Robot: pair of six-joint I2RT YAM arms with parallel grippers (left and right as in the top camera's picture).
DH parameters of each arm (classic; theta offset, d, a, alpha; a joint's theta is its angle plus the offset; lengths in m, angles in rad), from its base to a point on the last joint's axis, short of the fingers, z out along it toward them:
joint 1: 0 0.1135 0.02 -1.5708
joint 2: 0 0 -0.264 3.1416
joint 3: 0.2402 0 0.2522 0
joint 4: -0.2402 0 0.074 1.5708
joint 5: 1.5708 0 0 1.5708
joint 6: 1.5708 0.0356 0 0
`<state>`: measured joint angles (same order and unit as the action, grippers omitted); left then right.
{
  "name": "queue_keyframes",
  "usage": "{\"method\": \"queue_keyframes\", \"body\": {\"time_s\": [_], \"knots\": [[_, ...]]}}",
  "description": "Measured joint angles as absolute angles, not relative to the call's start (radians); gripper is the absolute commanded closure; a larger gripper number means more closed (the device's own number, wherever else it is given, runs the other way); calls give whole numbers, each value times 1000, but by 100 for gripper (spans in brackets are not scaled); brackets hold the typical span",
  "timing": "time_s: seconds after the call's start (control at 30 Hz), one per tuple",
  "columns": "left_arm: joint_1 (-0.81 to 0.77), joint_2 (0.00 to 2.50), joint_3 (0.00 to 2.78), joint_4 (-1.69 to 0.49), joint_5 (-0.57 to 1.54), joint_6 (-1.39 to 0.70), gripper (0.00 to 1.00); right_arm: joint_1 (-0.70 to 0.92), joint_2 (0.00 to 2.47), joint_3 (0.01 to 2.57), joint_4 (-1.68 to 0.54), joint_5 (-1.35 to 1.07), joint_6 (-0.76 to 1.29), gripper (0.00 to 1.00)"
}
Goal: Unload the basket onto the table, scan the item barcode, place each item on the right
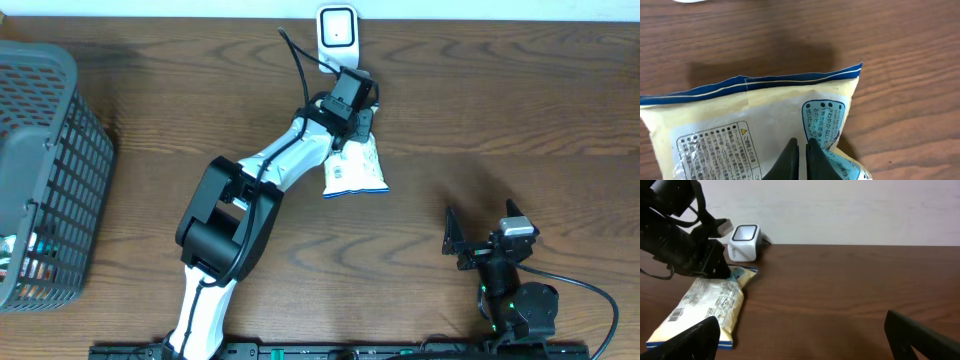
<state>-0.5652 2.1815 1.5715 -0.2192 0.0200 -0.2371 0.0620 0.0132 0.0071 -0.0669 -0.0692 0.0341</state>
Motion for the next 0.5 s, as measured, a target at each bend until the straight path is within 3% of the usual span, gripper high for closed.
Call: {"method": "queue_keyframes", "body": {"time_s": [0.17, 0.3, 0.43, 0.5], "knots": [[-568, 2152, 1571, -225, 31, -202, 91, 62, 13, 7, -67, -70, 34, 1], [-567, 2069, 1571, -230, 33, -183, 72, 62, 13, 7, -67, -69, 34, 1], [-558, 1946, 1571, -270, 42, -137, 41, 62, 13, 7, -67, -69, 34, 1], [-548, 1887, 1571, -288, 45, -90, 34, 62, 13, 7, -67, -69, 34, 1]]}}
